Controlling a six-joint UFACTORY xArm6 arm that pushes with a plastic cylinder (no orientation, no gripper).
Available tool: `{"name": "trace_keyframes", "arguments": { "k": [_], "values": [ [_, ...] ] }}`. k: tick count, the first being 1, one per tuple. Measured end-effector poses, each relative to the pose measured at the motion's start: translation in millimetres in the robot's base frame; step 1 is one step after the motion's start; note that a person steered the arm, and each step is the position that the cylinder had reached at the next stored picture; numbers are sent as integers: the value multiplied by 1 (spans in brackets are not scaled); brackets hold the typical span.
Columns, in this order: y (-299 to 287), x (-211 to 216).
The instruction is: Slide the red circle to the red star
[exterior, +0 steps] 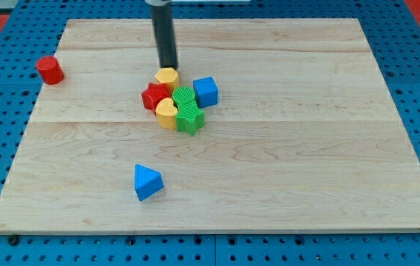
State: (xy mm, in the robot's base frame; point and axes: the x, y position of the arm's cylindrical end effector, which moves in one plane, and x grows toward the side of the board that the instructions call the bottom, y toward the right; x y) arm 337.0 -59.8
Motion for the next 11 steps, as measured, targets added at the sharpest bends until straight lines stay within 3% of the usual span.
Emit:
{"name": "trace_keyframes", "arguments": {
  "k": [1, 2, 4, 6, 7, 8, 9, 10, 11],
  "values": [
    [-2, 7],
    [-21, -41],
    [-170, -47],
    [-245, -117],
    [-244, -106],
    [-241, -59],
    [-245, -50],
    [-245, -10],
    [-216, 7]
  ]
}}
